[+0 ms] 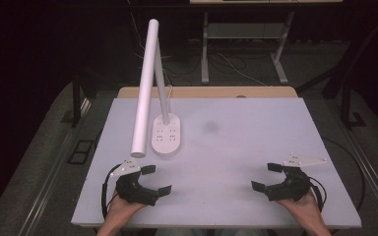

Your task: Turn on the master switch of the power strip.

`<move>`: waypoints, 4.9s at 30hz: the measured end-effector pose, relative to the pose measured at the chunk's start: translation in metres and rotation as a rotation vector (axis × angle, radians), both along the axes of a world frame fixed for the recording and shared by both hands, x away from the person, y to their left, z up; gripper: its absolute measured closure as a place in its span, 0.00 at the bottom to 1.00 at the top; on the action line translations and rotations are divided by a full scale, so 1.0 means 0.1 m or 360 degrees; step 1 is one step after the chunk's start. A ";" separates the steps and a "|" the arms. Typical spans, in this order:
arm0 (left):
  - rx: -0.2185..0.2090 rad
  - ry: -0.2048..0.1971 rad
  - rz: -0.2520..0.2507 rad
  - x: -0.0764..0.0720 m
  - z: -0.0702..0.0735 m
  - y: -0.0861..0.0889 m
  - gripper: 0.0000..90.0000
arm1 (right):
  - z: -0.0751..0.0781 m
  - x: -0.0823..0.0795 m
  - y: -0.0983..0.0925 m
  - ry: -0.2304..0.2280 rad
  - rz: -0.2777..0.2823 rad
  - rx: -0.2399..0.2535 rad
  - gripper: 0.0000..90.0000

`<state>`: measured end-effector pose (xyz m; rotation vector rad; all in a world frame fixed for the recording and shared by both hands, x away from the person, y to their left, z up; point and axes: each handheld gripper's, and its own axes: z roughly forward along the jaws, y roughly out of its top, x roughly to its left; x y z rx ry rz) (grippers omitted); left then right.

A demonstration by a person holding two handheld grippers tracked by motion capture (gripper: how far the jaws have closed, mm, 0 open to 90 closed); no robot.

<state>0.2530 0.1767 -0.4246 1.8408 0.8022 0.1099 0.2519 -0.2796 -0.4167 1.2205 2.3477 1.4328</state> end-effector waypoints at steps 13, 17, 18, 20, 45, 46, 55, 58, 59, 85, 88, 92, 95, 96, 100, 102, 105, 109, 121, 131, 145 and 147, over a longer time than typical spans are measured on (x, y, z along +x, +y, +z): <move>-0.0022 0.0009 -0.0024 0.00 0.00 0.00 0.00 | -0.02 0.00 0.00 0.0017 0.0002 -0.0017 0.00; -0.0017 0.0022 -0.0032 0.00 0.01 0.01 0.00 | -0.02 0.00 -0.01 0.0024 0.0000 -0.0019 0.00; -0.0016 0.0024 -0.0035 0.00 0.01 0.01 0.00 | -0.02 0.00 -0.01 0.0024 0.0000 -0.0020 0.00; -0.0011 0.0028 -0.0040 0.00 0.02 0.02 0.00 | -0.02 0.00 -0.01 0.0026 0.0000 -0.0022 0.00; 0.0056 0.0070 -0.0112 0.08 0.17 0.04 0.00 | -0.02 -0.01 -0.03 0.0037 0.0003 -0.0031 0.00; 0.0056 0.0071 -0.0108 0.08 0.18 0.04 0.00 | -0.02 -0.01 -0.03 0.0037 0.0004 -0.0032 0.00; 0.0057 0.0080 -0.0093 0.18 0.26 0.11 0.00 | -0.03 0.00 -0.02 0.0029 0.0015 -0.0053 0.00; 0.0080 0.0080 -0.0097 0.22 0.28 0.12 0.00 | -0.03 0.00 -0.03 0.0025 0.0009 -0.0055 0.00; 0.0074 0.0086 -0.0093 0.24 0.29 0.13 0.00 | -0.03 0.00 -0.03 0.0025 0.0011 -0.0053 0.00; 0.0139 0.0097 -0.0095 0.49 0.53 0.24 0.00 | -0.04 0.00 -0.03 0.0033 0.0018 -0.0060 0.00; 0.0148 0.0092 -0.0085 0.52 0.57 0.27 0.00 | -0.04 0.00 -0.03 0.0032 0.0014 -0.0058 0.00; 0.0158 0.0079 -0.0070 0.57 0.62 0.30 0.00 | -0.04 0.00 -0.03 0.0034 0.0014 -0.0059 0.00; 0.0167 0.0076 -0.0061 0.62 0.65 0.33 0.01 | -0.05 0.00 -0.03 0.0037 0.0013 -0.0061 0.00; 0.0175 0.0075 -0.0061 0.63 0.66 0.34 0.01 | -0.05 0.00 -0.04 0.0039 0.0009 -0.0062 0.00; 0.0189 0.0076 -0.0045 0.68 0.70 0.36 0.01 | -0.05 0.00 -0.04 0.0036 0.0007 -0.0065 0.00; 0.0202 0.0077 -0.0043 0.71 0.71 0.36 0.01 | -0.05 0.00 -0.04 0.0033 0.0008 -0.0065 0.00; 0.0220 0.0078 -0.0039 0.76 0.72 0.37 0.01 | -0.06 0.01 -0.04 0.0030 0.0013 -0.0068 0.00; 0.0246 0.0085 -0.0037 0.81 0.72 0.37 0.01 | -0.06 0.00 -0.04 0.0033 0.0013 -0.0069 0.00; 0.0277 0.0094 -0.0020 0.97 0.76 0.38 0.01 | -0.07 0.01 -0.05 0.0035 0.0014 -0.0075 0.00; 0.0321 0.0091 -0.0034 1.12 0.84 0.36 0.02 | -0.08 0.01 -0.05 0.0040 0.0019 -0.0078 0.00; 0.0369 0.0102 -0.0038 1.29 0.85 0.28 0.02 | -0.08 0.01 -0.05 0.0037 0.0010 -0.0074 0.00; 0.0381 0.0099 -0.0039 1.32 0.84 0.28 0.02 | -0.08 0.01 -0.05 0.0040 0.0011 -0.0074 0.00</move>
